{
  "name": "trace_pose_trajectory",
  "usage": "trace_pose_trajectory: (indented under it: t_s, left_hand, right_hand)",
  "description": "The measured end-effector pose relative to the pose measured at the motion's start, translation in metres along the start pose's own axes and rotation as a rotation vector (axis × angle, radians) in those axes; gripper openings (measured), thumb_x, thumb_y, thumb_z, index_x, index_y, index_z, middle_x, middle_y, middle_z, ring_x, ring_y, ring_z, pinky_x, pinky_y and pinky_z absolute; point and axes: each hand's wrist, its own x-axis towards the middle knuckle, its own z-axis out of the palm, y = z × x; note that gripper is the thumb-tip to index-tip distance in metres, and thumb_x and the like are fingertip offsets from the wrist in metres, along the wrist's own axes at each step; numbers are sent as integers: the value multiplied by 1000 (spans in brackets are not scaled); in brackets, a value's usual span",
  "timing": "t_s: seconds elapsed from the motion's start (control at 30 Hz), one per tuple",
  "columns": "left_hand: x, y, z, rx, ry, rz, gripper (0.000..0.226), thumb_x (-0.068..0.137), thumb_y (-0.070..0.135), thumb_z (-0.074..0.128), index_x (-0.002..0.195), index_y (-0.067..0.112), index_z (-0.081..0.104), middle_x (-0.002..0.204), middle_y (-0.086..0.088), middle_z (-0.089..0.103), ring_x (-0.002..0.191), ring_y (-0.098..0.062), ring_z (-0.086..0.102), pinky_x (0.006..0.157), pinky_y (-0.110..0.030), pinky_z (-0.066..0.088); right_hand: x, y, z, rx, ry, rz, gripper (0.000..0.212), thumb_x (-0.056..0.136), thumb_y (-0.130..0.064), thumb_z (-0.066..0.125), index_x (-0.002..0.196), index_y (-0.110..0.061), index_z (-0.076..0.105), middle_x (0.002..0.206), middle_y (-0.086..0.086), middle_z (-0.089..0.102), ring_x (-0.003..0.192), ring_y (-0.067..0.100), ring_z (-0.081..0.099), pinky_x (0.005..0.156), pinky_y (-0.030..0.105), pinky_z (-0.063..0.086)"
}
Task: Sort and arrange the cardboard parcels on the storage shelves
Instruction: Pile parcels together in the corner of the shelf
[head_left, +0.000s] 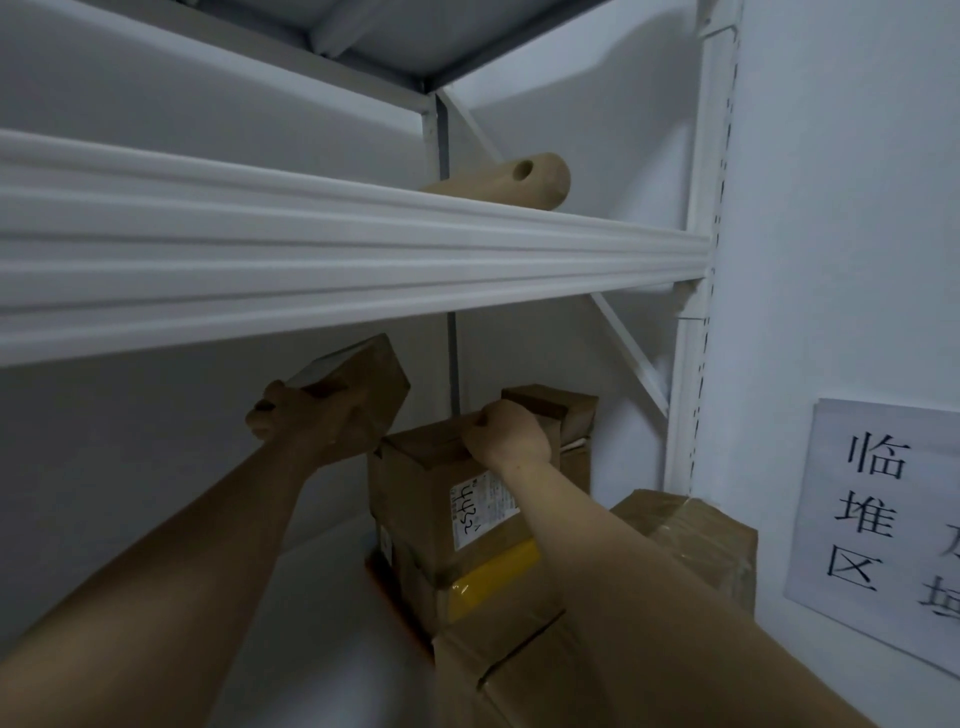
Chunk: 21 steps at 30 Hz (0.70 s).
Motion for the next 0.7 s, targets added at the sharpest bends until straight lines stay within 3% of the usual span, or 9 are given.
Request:
trace_pose_trajectory:
  t_s: [0.1, 0.27, 0.37, 0.43, 0.47, 0.5, 0.57, 0.63, 0.7]
  left_hand:
    - [5, -1, -2, 1, -16, 0, 112, 72, 40, 78, 150, 8, 5, 149, -20, 18, 134, -34, 25, 105, -47, 35]
    - [3, -4, -4, 15, -23, 18, 103, 77, 21, 76, 151, 6, 5, 149, -19, 18, 134, -33, 26, 103, -42, 38]
    - [3, -11, -2, 46, -130, 1, 111, 66, 14, 78, 150, 8, 6, 145, -17, 20, 118, -33, 39, 65, -34, 51]
    - [4, -16, 1, 70, -214, 33, 121, 57, 11, 76, 152, 11, 2, 146, -15, 20, 90, -26, 48, 54, -28, 48]
    - [5, -16, 3, 67, -239, 49, 120, 59, 6, 74, 153, 14, -1, 150, -14, 18, 82, -24, 48, 55, -28, 48]
    - [5, -16, 4, 53, -261, 51, 116, 64, 0, 69, 153, 17, -4, 154, -11, 13, 86, -27, 51, 59, -30, 49]
    - [7, -16, 6, 22, -303, 59, 111, 69, -2, 63, 153, 21, -6, 157, -10, 8, 118, -38, 48, 78, -40, 52]
    - [13, -18, 11, -68, -338, 52, 97, 73, 7, 62, 153, 18, 8, 152, -17, 24, 128, -41, 41, 95, -47, 44]
    - [18, -17, 14, -174, -353, 41, 65, 82, 16, 57, 142, 8, 33, 139, -21, 42, 119, -38, 49, 89, -41, 43]
  right_hand:
    - [3, 3, 2, 21, 11, 0, 34, 94, -29, 49, 63, -16, 46, 76, 4, 55, 76, 20, 57, 48, 23, 35]
    - [2, 3, 3, -9, 20, -21, 37, 94, -26, 50, 59, -15, 42, 69, 2, 49, 73, 19, 53, 46, 23, 32]
    - [1, 3, 2, 8, 16, -19, 38, 94, -24, 49, 58, -15, 40, 64, 0, 44, 61, 15, 46, 45, 23, 29]
    - [1, 4, 0, 18, 17, -17, 38, 95, -22, 48, 59, -14, 42, 63, 1, 44, 56, 12, 42, 45, 23, 29]
    - [1, 4, 0, 19, 22, -16, 37, 95, -22, 48, 59, -14, 43, 63, 1, 45, 55, 11, 42, 45, 23, 29]
    - [1, 4, 0, 19, 31, -20, 36, 95, -22, 48, 60, -14, 43, 63, 1, 45, 56, 12, 42, 45, 23, 29]
    - [1, 5, 0, 20, 43, -22, 36, 95, -22, 47, 60, -14, 45, 63, 1, 46, 58, 12, 44, 46, 23, 29]
    - [1, 6, 2, 26, 47, -24, 36, 94, -23, 47, 59, -15, 45, 63, 0, 47, 60, 14, 47, 48, 23, 31]
    - [0, 7, 4, 24, 47, -18, 35, 92, -24, 48, 58, -16, 46, 65, 1, 49, 70, 18, 53, 60, 24, 36]
